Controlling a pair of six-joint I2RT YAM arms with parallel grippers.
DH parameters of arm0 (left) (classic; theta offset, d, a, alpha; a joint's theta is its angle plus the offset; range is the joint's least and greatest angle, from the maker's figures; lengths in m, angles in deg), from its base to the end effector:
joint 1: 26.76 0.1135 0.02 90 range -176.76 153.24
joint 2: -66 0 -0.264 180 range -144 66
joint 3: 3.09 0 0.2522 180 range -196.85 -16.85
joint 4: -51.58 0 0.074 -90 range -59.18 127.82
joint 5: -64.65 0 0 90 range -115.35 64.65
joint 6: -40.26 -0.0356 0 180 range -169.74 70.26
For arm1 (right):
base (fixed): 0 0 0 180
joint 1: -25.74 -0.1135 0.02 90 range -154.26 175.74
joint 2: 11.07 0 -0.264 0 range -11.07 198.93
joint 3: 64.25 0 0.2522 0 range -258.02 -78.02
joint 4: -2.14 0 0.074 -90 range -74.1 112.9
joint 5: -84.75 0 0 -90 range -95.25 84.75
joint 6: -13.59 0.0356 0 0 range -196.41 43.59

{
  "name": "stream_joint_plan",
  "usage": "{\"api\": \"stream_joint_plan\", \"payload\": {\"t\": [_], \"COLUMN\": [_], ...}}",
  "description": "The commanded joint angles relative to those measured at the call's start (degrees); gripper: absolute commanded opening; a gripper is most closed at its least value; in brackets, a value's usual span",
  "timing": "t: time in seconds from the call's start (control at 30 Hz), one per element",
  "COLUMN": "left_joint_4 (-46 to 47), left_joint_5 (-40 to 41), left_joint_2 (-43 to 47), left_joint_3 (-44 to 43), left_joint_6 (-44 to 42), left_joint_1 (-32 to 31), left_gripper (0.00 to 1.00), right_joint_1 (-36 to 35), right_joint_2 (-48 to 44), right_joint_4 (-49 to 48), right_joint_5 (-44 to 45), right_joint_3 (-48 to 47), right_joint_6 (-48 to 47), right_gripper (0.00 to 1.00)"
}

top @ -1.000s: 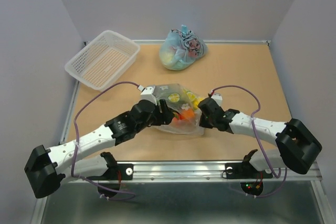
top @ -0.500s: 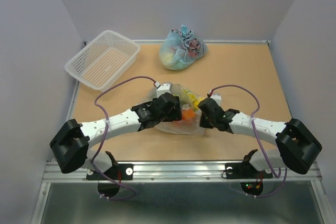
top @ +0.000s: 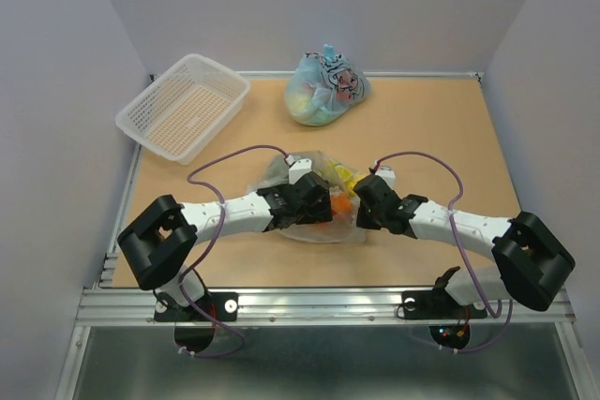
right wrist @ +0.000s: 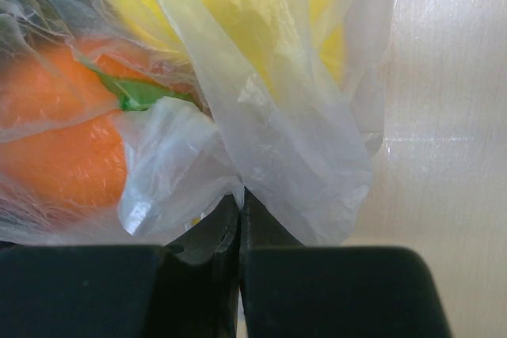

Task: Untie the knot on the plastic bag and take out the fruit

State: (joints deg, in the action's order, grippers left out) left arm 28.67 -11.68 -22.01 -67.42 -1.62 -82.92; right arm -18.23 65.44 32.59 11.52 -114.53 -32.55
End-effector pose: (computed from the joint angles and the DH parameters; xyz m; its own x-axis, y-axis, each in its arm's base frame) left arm 0.1832 -0.2581 0.1972 -0.8036 -0.1005 -0.5866 0.1772 0.9005 -0.3971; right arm 0.1828 0.1620 0.1684 -0.8152 0.1354 -0.5631 0.0196 0.9782 0.2068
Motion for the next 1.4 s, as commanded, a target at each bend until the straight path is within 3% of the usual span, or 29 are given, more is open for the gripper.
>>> {"api": "stream_joint_plan", "payload": {"t": [0.0,0.53,0.67,0.73,0.77,0.8,0.9,1.1,1.37], "left_joint_4": [2.11,5.72,5.9,5.55,5.37,5.11,4.32,3.61,-1.65], "left_joint_5": [-0.57,-4.88,-4.01,-2.87,-2.43,-1.9,0.03,4.43,-2.15], "left_joint_2": [-2.08,-3.22,-1.91,0.01,0.9,1.78,5.82,17.85,24.63], "left_joint_3": [1.26,1.96,1.61,1.44,1.44,1.26,1.0,0.21,-8.04], "left_joint_6": [0.75,0.22,-0.57,-0.83,-0.92,-1.27,-1.89,-5.65,-15.6], "left_joint_1": [-0.44,-1.23,-1.32,-1.32,-1.32,-1.32,-1.41,-1.41,1.57], "left_gripper": [0.88,0.95,0.8,0.58,0.58,0.46,0.33,0.3,0.3], "right_joint_1": [-0.16,-0.16,-0.16,-0.16,-0.16,-0.24,-0.16,-0.16,-0.07], "right_joint_2": [-0.4,-0.75,-0.57,-0.75,-0.84,-1.1,-1.19,-1.98,-3.47], "right_joint_4": [-0.34,-1.22,-1.31,-1.39,-1.39,-1.39,-1.31,-1.22,-1.04], "right_joint_5": [-0.43,-0.87,-0.78,-0.61,-0.6,-0.43,0.19,1.06,1.51], "right_joint_3": [1.71,3.03,3.11,3.2,3.29,3.46,3.81,5.31,4.96], "right_joint_6": [-0.61,0.18,0.35,0.35,0.35,0.44,0.79,2.55,2.38], "right_gripper": [0.01,0.01,0.01,0.01,0.01,0.01,0.01,0.01,0.01]}}
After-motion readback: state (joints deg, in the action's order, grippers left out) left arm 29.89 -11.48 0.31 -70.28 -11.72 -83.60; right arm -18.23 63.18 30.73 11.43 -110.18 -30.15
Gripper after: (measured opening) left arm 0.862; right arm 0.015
